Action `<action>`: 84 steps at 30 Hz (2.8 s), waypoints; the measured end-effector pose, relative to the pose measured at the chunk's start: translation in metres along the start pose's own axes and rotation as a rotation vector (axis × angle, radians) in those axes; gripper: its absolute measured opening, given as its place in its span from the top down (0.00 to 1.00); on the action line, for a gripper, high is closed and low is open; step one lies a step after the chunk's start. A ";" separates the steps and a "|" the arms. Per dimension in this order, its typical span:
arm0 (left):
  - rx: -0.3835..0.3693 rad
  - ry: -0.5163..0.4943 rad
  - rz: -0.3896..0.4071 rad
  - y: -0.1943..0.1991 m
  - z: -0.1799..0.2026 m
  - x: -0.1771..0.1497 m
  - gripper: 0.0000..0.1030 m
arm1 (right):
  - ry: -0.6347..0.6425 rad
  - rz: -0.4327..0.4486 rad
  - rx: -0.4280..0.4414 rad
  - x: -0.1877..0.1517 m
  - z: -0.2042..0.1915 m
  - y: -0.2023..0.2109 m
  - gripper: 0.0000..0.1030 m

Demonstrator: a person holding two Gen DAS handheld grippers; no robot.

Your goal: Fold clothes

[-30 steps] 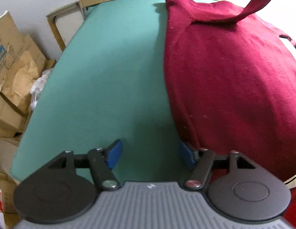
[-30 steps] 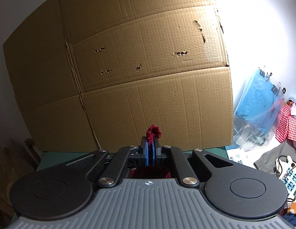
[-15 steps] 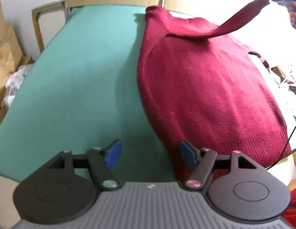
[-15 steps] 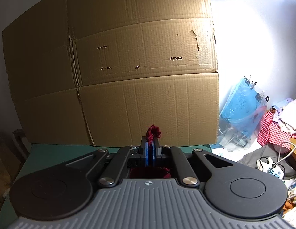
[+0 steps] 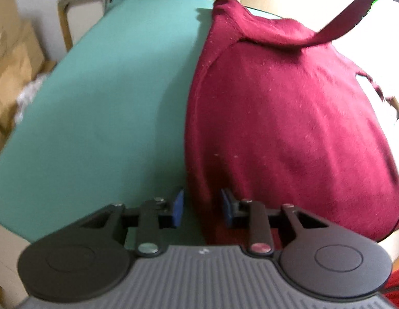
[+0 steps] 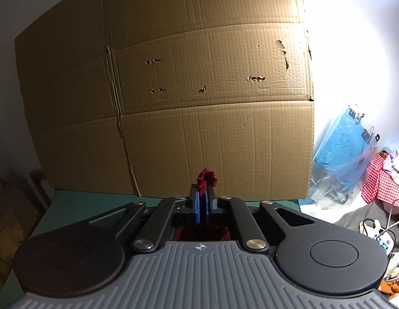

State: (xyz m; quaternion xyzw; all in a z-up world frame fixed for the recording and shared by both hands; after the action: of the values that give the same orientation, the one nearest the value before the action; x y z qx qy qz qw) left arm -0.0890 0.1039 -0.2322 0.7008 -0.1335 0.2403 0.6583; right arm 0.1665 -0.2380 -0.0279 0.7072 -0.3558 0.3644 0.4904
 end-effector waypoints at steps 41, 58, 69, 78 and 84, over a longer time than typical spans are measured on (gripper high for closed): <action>0.046 -0.337 0.008 0.031 0.147 -0.033 0.89 | -0.195 0.094 -0.129 -0.002 0.177 -0.003 0.95; -0.024 -0.255 0.007 0.027 0.124 -0.031 0.81 | -0.152 0.047 -0.104 -0.006 0.150 -0.022 0.95; 0.207 -0.268 0.290 0.146 0.039 0.056 0.71 | -0.160 0.040 0.049 0.008 0.111 -0.012 0.95; 0.324 -0.359 0.535 0.169 -0.017 0.220 0.67 | -0.089 0.005 0.070 0.020 0.063 -0.021 0.95; 0.048 -0.537 0.409 0.021 0.050 0.266 0.79 | -0.140 0.030 0.160 0.040 0.025 -0.002 0.95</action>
State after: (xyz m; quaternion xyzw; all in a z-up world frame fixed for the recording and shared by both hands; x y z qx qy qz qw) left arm 0.1346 0.0864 -0.0782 0.7130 -0.4341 0.1771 0.5213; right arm 0.1917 -0.2666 -0.0007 0.7623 -0.3695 0.3488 0.4008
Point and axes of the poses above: each gripper's, at about its wrist camera, not at the fingertips, and y roughly against the way its jaws point, z to its right, x to its top, the point moved 9 cm from there along -y, roughly the way its jaws point, and after that the axes turned 12 degrees about x, right-handed, at the moved point
